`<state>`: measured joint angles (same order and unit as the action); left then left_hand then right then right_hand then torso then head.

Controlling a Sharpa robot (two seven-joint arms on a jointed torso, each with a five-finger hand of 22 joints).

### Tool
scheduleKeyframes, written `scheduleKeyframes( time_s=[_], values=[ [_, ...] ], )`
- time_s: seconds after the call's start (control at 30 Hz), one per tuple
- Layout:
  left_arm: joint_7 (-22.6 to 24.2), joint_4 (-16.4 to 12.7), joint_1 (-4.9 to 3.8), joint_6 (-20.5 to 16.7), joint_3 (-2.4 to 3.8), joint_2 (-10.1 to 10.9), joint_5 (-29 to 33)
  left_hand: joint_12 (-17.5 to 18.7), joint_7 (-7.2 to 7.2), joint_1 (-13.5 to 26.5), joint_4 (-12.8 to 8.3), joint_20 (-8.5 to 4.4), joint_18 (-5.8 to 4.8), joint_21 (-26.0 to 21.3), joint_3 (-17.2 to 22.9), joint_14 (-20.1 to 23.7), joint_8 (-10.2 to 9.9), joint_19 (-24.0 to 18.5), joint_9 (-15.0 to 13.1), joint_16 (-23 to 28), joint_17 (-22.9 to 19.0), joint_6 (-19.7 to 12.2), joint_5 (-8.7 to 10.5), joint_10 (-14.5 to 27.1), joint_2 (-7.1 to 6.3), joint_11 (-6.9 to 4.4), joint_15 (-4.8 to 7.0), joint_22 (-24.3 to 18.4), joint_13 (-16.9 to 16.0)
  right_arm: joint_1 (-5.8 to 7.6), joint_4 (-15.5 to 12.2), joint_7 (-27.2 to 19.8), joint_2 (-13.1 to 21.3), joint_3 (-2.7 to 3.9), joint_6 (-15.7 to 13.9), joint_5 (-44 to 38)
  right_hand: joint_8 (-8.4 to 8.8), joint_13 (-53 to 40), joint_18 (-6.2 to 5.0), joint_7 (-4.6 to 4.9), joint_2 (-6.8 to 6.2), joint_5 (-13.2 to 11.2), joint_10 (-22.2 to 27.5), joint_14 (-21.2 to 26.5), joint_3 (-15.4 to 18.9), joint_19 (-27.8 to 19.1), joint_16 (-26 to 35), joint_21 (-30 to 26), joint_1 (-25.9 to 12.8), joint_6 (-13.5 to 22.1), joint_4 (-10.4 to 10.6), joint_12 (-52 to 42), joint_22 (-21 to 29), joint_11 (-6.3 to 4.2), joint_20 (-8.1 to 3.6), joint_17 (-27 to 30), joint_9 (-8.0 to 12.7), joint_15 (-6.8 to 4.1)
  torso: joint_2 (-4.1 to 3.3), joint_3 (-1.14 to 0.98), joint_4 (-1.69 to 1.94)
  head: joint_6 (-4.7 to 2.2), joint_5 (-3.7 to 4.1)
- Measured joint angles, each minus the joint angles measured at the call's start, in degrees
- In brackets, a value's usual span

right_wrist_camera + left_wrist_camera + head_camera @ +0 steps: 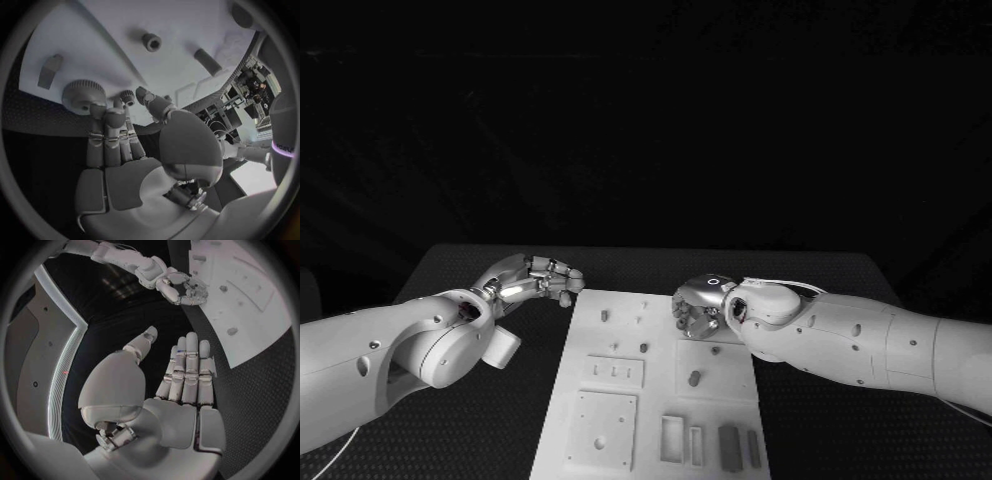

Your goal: Assemble the parts on the task board

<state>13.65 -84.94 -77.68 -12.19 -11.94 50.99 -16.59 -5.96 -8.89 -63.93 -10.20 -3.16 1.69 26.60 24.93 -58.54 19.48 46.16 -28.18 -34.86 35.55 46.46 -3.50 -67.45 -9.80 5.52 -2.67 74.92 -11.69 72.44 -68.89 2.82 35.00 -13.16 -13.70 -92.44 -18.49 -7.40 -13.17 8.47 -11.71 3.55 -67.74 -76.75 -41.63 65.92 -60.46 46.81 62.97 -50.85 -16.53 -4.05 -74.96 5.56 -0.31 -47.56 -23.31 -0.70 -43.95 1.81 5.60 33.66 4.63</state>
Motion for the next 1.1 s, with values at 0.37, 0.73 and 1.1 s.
scheduleKeyframes(
  time_s=[0.37,0.73,1.1],
  values=[
    [0.0,0.0,0.0,0.1,0.0,0.0,0.0,0.0,0.0,0.0,0.0,0.0,0.0,0.0,0.0,0.0,0.0,0.0,-0.1,0.0,0.0,0.0,0.0,0.0,0.0,0.0,0.0,0.0,-0.1,-0.15,0.6,0.0,-0.4,0.04,-0.1,-0.7,-0.3,-0.3,0.01,-0.19,0.4,-0.2,-0.8,0.1,-1.1,-0.1,-0.2,0.2,0.4,-0.7,0.0,-0.4,0.0,-0.17,-0.1,0.3,-0.1,-0.34,-0.03,-0.02,-0.03,0.21,-0.02],
    [0.0,0.0,0.0,0.1,0.0,-0.2,0.1,0.2,0.0,0.0,0.0,0.0,-0.01,0.0,0.0,0.0,0.0,0.0,0.0,0.0,0.0,0.0,0.0,0.0,0.0,0.0,0.0,0.0,0.0,-0.41,1.0,0.1,-0.8,0.11,-0.6,-1.1,-0.93,-0.8,0.51,-0.3,0.78,-0.2,-2.2,0.2,-1.7,-0.1,-0.7,0.7,0.0,-1.9,0.0,-0.6,0.0,-0.55,-0.1,0.6,-0.3,-0.84,-0.03,-0.02,-0.01,0.51,0.0],
    [0.0,0.1,0.0,0.2,0.0,-0.2,0.1,0.2,0.0,0.0,-0.2,0.0,-0.01,0.0,0.2,0.0,0.0,0.0,-0.1,0.0,0.0,0.0,0.0,0.0,0.0,0.0,0.0,0.0,-0.1,-0.59,1.2,0.4,-1.2,0.08,-0.8,-1.7,-1.96,-1.8,0.84,-1.14,1.08,-0.5,-4.9,0.5,-2.0,0.0,-1.4,1.2,-0.3,-4.3,0.0,-1.6,0.0,-1.75,-0.22,0.8,-0.9,-1.38,-0.01,0.05,-0.02,0.84,0.3]
  ],
)
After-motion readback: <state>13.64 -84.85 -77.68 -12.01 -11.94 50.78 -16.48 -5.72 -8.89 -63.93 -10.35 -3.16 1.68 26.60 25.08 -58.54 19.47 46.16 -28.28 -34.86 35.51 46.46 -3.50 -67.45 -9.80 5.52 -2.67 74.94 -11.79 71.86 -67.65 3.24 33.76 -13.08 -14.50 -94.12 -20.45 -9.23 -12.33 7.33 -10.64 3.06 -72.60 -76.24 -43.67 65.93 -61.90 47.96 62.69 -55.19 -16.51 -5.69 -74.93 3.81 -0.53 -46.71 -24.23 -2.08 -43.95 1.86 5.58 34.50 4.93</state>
